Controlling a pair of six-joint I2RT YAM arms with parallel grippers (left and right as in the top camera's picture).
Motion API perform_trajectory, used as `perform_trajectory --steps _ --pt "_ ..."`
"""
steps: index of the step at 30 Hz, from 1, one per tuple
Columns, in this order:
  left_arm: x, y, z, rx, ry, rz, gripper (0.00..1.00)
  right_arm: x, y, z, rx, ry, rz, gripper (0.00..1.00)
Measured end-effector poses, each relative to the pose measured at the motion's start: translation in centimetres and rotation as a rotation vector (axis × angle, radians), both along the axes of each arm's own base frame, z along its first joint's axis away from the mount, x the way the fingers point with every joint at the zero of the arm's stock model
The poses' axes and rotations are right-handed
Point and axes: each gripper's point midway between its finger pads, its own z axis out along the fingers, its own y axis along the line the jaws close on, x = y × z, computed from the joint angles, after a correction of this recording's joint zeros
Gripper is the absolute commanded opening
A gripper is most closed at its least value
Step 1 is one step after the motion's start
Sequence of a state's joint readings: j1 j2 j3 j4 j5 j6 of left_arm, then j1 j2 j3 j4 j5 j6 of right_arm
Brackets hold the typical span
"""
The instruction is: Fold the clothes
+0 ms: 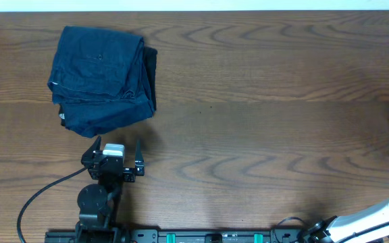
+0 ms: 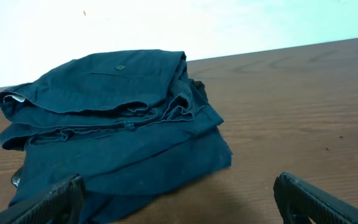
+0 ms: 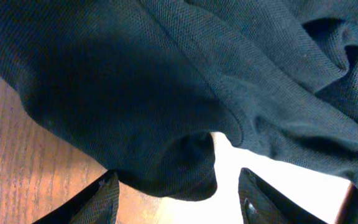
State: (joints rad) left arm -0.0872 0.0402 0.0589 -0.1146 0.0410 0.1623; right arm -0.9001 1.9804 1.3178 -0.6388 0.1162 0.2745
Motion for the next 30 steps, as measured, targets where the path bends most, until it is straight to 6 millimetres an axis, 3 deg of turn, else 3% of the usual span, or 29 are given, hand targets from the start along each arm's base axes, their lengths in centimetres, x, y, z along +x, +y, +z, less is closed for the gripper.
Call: perform_trajectory --steps 4,5,11,17,22,26,30 --pt "0.0 0.0 0.0 0.0 0.0 0.0 0.98 0.2 -0.3 -0.3 -0.019 -0.016 -0.001 0.56" --pt "0.0 0.0 0.0 0.0 0.0 0.0 0.98 0.3 -0.3 -0.5 -0.024 -0.024 0.0 0.5" --pt "0.0 0.0 0.0 0.0 0.0 0.0 0.98 0.5 0.6 -1.7 0.009 -0.055 0.01 0.01" --pt "0.0 0.0 0.0 0.0 0.0 0.0 0.98 2.4 2.0 -1.5 0.097 -0.169 0.043 0.01" --pt "0.0 0.0 0.0 0.0 0.0 0.0 0.98 6.6 5.1 0.2 0.244 -0.359 0.136 0.01" --pt "0.0 0.0 0.0 0.0 0.0 0.0 0.98 10.3 9.1 1.9 0.373 -0.492 0.248 0.01" --pt "0.0 0.0 0.0 0.0 0.0 0.0 0.98 12.7 15.6 2.5 0.528 -0.506 0.365 0.01"
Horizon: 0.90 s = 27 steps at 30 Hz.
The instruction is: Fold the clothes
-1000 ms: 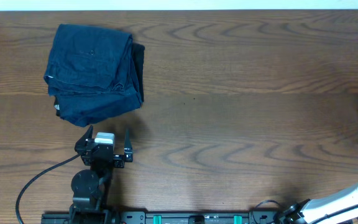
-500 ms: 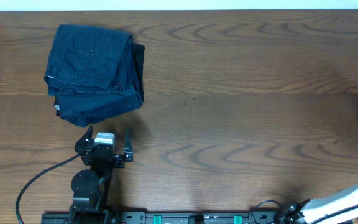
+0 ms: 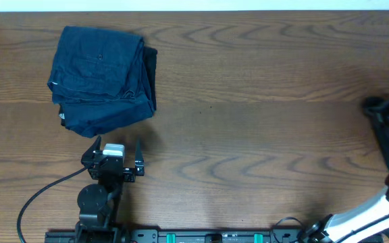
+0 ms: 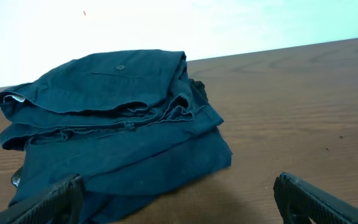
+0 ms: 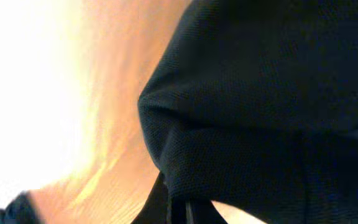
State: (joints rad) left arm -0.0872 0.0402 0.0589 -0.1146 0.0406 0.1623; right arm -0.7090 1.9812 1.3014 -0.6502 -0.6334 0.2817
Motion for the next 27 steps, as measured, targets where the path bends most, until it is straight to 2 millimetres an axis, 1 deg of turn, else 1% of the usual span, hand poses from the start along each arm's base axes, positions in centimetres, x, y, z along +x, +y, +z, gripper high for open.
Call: perform_trajectory --steps 5,8,10,11,12,13,15,16,17,19,20,22,24,27 --pt "0.0 0.0 0.0 0.0 0.0 0.0 0.98 2.1 7.6 0.2 0.056 0.009 0.182 0.01" --pt "0.0 0.0 0.0 0.0 0.0 0.0 0.98 3.2 12.6 0.2 0.051 0.017 0.308 0.01" --pt "0.0 0.0 0.0 0.0 0.0 0.0 0.98 3.6 16.8 0.0 0.035 0.026 0.413 0.01" --pt "0.0 0.0 0.0 0.0 0.0 0.0 0.98 3.6 18.3 -0.1 0.029 0.029 0.449 0.01" --pt "0.0 0.0 0.0 0.0 0.0 0.0 0.98 3.6 20.5 -0.2 0.009 0.037 0.505 0.01" --pt "0.0 0.0 0.0 0.0 0.0 0.0 0.98 3.5 22.1 -0.4 -0.003 0.04 0.547 0.02" --pt "0.0 0.0 0.0 0.0 0.0 0.0 0.98 3.0 26.3 -0.8 -0.049 0.052 0.656 0.04" --pt "0.0 0.0 0.0 0.0 0.0 0.0 0.98 2.6 27.9 -0.9 -0.066 0.056 0.699 0.04" --pt "0.0 0.0 0.0 0.0 0.0 0.0 0.98 2.0 30.0 -1.1 -0.094 0.06 0.756 0.04" --pt "0.0 0.0 0.0 0.0 0.0 0.0 0.98 1.1 33.1 -1.4 -0.134 0.062 0.839 0.05" --pt "0.0 0.0 0.0 0.0 0.0 0.0 0.98 0.3 35.3 -1.5 -0.157 0.057 0.897 0.06" --pt "0.0 0.0 0.0 0.0 0.0 0.0 0.98 -0.9 38.5 -1.6 -0.189 0.036 0.983 0.09" --pt "0.0 0.0 0.0 0.0 0.0 0.0 0.98 -2.7 42.5 -1.6 -0.215 0.0 1.088 0.12" --pt "0.0 0.0 0.0 0.0 0.0 0.0 0.98 -5.5 46.9 -1.5 -0.235 -0.039 1.212 0.12"
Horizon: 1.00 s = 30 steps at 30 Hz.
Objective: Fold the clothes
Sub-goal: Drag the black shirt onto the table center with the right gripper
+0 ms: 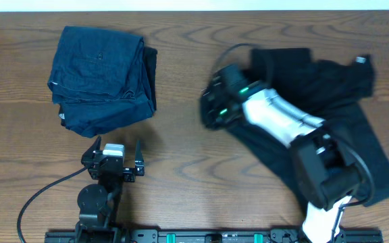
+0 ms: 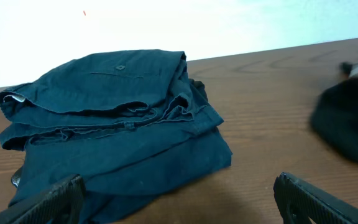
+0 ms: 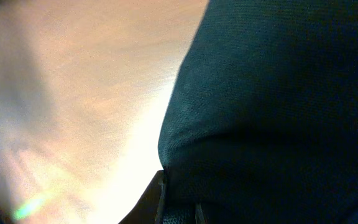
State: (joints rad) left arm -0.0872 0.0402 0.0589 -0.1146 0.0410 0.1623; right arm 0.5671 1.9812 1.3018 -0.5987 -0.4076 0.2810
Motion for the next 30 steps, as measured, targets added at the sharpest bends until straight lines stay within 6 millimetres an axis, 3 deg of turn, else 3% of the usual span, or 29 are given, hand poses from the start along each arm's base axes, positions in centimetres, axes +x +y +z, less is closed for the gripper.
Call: perform_trajectory --steps 2,4,6,13,17,22,26,30 --pt "0.0 0.0 0.0 0.0 0.0 0.0 0.98 -2.0 2.3 0.0 -0.003 -0.013 0.073 0.18" --pt "0.0 0.0 0.0 0.0 0.0 0.0 0.98 -3.3 3.9 0.0 -0.007 -0.028 0.117 0.43" --pt "0.0 0.0 0.0 0.0 0.0 0.0 0.98 -3.9 4.7 0.0 -0.004 -0.041 0.148 0.52" --pt "0.0 0.0 0.0 0.0 0.0 0.0 0.98 -3.2 2.8 1.0 -0.033 -0.014 0.133 0.59" --pt "0.0 0.0 0.0 0.0 0.0 0.0 0.98 -0.4 -0.1 4.4 -0.012 -0.061 0.077 0.63" --pt "0.0 0.0 0.0 0.0 0.0 0.0 0.98 3.1 -5.7 9.4 -0.018 -0.173 -0.045 0.64" --pt "0.0 0.0 0.0 0.0 0.0 0.0 0.98 5.3 -11.6 9.6 -0.117 -0.191 -0.175 0.49" --pt "0.0 0.0 0.0 0.0 0.0 0.0 0.98 7.2 -17.0 9.0 -0.183 -0.19 -0.3 0.46"
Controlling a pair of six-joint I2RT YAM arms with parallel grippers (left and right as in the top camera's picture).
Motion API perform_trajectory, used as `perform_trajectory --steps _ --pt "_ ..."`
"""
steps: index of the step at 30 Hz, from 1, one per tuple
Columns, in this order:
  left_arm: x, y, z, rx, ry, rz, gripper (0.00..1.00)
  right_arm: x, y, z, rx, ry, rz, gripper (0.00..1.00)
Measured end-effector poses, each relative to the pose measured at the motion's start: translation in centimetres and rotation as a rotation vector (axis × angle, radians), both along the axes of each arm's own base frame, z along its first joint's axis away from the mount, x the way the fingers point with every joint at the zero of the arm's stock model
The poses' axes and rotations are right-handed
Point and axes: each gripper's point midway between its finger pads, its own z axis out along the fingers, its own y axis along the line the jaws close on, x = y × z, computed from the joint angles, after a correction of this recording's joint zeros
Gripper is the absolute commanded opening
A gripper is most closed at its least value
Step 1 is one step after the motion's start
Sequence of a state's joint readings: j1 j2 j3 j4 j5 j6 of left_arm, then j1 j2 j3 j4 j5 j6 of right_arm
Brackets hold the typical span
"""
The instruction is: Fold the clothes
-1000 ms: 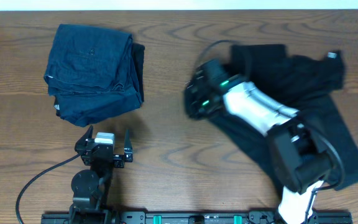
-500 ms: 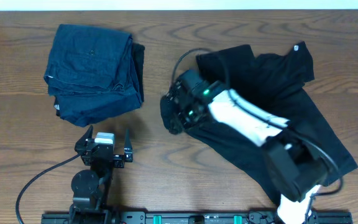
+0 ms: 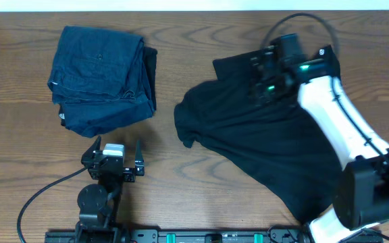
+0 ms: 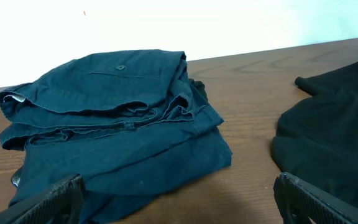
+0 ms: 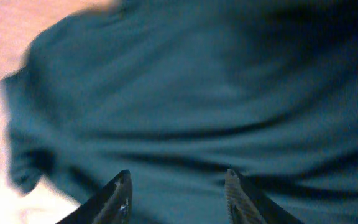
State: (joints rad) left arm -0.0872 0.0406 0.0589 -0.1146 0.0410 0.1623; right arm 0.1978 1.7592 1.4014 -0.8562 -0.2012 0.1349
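A black garment (image 3: 262, 135) lies spread and rumpled on the right half of the wooden table (image 3: 201, 169); its edge (image 4: 328, 149) also shows in the left wrist view. My right gripper (image 3: 265, 81) hovers over the garment's upper part, open, with nothing between its fingers (image 5: 122, 193). A folded dark blue garment (image 3: 103, 77) sits at the far left, seen close up (image 4: 110, 124) from the left wrist. My left gripper (image 3: 118, 156) rests near the front edge below that pile, open and holding nothing.
A black cable (image 3: 39, 196) runs from the left arm's base along the front edge. The bar holding the arms (image 3: 208, 236) lines the near side of the table.
My right gripper let go of the black garment and stands open above it, farther right and back. The garment now lies spread wider on the table, reaching left toward the middle.
At first the table held only the folded blue pile, with my right gripper off at the right edge over dark cloth. Then it was shut on the cloth, then over the table's middle with the garment. Now it is open above the spread cloth. The left arm stayed still.
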Motion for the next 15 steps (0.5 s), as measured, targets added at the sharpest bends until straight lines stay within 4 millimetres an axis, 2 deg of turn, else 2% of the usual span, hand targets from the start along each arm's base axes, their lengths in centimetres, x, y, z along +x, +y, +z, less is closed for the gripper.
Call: perform_trajectory --steps 2,3,4,5,6,8,11,15 --pt "0.0 0.0 0.0 0.0 0.0 0.0 0.98 1.1 -3.0 0.1 -0.015 -0.017 -0.076 0.54" --pt "0.0 0.0 0.0 0.0 0.0 0.0 0.98 1.8 -5.0 0.2 -0.019 -0.033 -0.121 0.54" --pt "0.0 0.0 0.0 0.0 0.0 0.0 0.98 2.0 -5.8 0.2 -0.022 -0.038 -0.142 0.52" --pt "0.0 0.0 0.0 0.0 0.0 0.0 0.98 2.4 -7.3 0.3 -0.025 -0.046 -0.175 0.44" --pt "0.0 0.0 0.0 0.0 0.0 0.0 0.98 2.6 -8.7 0.3 -0.032 -0.055 -0.204 0.3" --pt "0.0 0.0 0.0 0.0 0.0 0.0 0.98 3.3 -10.5 0.6 -0.035 -0.079 -0.25 0.12" --pt "0.0 0.0 0.0 0.0 0.0 0.0 0.98 4.7 -13.1 1.2 -0.033 -0.142 -0.313 0.02" --pt "0.0 0.0 0.0 0.0 0.0 0.0 0.98 6.1 -16.2 1.7 -0.035 -0.208 -0.386 0.01"
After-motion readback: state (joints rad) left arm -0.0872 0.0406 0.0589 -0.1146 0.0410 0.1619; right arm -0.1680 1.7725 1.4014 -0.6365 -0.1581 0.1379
